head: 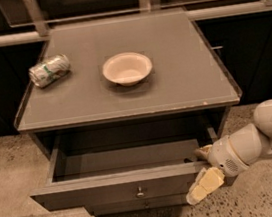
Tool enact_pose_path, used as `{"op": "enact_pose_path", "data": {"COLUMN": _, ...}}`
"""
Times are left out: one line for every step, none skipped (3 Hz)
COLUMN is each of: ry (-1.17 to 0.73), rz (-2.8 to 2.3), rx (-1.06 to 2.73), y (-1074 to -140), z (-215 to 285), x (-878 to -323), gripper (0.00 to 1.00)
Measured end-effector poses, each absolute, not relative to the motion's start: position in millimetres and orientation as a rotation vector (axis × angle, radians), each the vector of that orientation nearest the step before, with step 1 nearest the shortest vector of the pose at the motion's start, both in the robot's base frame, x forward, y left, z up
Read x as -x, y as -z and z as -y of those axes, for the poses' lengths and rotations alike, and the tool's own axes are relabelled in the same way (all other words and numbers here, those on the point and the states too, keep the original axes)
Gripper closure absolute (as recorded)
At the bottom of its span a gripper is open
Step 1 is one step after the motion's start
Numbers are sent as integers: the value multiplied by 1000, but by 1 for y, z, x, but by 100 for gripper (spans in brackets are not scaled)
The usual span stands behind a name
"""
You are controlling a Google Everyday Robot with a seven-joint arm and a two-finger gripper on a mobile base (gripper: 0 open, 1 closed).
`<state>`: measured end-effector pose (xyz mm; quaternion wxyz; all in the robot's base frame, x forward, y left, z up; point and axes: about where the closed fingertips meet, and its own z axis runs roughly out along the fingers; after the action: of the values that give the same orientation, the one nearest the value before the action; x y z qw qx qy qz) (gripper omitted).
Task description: Open top drawer
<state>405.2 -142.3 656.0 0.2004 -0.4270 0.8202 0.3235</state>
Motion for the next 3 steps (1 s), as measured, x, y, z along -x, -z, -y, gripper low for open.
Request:
{"op": "enact_pose_path", "data": {"ry": -904, "rz": -2292, "rx": 1193, "y": -658, "z": 142, "x": -406, "gripper": 0}}
{"op": "enact_pose_path", "data": {"ry": -926, "rz": -2346, "rx": 1116, "y": -657, "z": 153, "x": -375, "gripper": 0}}
{"op": "enact_pose_path", "data": {"ry": -926, "rz": -2346, "rx": 1116, "y": -659, "z": 153, "x": -376, "gripper": 0}}
